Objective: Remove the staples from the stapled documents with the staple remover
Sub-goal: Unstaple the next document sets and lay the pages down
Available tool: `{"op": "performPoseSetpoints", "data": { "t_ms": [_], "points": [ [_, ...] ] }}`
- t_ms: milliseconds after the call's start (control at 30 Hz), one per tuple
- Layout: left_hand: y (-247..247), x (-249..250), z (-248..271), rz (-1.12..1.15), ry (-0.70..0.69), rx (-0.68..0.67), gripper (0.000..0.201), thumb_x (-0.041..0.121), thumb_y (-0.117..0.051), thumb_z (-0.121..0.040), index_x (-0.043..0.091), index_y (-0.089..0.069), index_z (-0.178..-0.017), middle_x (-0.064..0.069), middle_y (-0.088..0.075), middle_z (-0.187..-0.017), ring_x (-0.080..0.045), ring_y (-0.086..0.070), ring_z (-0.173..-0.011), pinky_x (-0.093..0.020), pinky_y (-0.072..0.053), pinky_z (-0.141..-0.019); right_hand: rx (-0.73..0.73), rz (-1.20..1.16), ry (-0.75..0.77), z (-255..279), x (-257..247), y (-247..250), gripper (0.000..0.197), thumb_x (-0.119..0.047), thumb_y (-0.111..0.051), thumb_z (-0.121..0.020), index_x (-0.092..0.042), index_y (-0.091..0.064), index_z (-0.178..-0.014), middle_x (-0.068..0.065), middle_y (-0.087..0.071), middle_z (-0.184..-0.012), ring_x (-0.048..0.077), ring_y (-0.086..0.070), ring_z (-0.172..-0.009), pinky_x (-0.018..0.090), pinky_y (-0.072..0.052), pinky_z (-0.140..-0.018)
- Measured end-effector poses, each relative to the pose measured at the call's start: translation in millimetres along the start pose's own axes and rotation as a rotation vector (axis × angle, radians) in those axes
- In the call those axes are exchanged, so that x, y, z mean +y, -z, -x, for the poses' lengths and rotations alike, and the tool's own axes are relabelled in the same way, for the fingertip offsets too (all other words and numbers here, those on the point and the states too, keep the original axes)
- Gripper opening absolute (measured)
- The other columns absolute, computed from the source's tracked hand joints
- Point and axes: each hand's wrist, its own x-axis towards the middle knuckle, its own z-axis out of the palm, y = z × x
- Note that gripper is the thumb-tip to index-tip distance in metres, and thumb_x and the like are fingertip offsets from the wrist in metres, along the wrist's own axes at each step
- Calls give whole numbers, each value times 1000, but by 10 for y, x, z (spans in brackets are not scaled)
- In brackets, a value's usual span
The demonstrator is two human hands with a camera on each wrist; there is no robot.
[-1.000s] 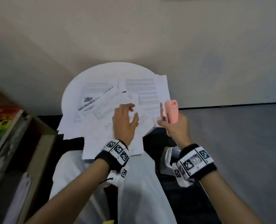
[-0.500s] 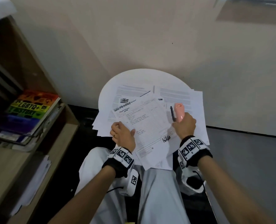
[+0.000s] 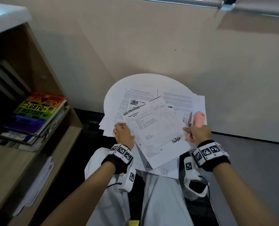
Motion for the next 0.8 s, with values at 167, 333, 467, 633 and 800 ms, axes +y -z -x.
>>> {"op": "performPoseSetpoints", "data": {
  "t_ms": [167, 333, 467, 633, 800],
  "points": [
    [39, -55, -14, 10, -54, -43, 53, 3, -61, -87, 6, -37, -134, -12, -23, -141, -31, -29, -128, -35, -31, -110, -59, 79, -31, -107, -126, 183, 30, -1, -82, -66, -5, -60, -85, 10, -64, -85, 25, -61, -77, 42, -57, -74],
    [79, -18, 4, 32, -69, -37, 42, 0, -53, -88, 11, -48, -128, -13, -26, -137, -36, -30, -123, -40, -33, -106, -195, 109, -94, -90, -128, 339, 31, 0, -79, -69, -3, -58, -91, 8, -57, -75, 18, -52, -59, 26, -41, -45],
    [99, 110, -111, 196, 91, 65, 31, 7, -52, -89, 3, -45, -119, -12, -35, -128, -32, -32, -118, -40, -30, -102, -228, 89, -81, -22, 7, 283, 29, 4, -77, -70, 0, -57, -90, 10, -55, -73, 19, -51, -56, 21, -42, -40],
    [162, 79, -168, 265, -162, 9, 34, 6, -33, -101, 17, -37, -69, 3, -42, -63, -12, -30, -61, -15, -37, -53, -239, 93, -53, 85, 227, 112, 37, 1, -81, -66, 2, -58, -95, 15, -62, -82, 28, -58, -69, 30, -48, -51],
    [25, 44, -225, 351, -43, -7, 36, 19, -50, -86, 17, -35, -54, -7, -42, -64, -28, -49, -69, -32, -33, -64, -60, 40, -12, 213, 348, 111, 19, 6, -72, -76, -1, -57, -85, 8, -57, -71, 19, -54, -56, 25, -43, -44]
  ]
}}
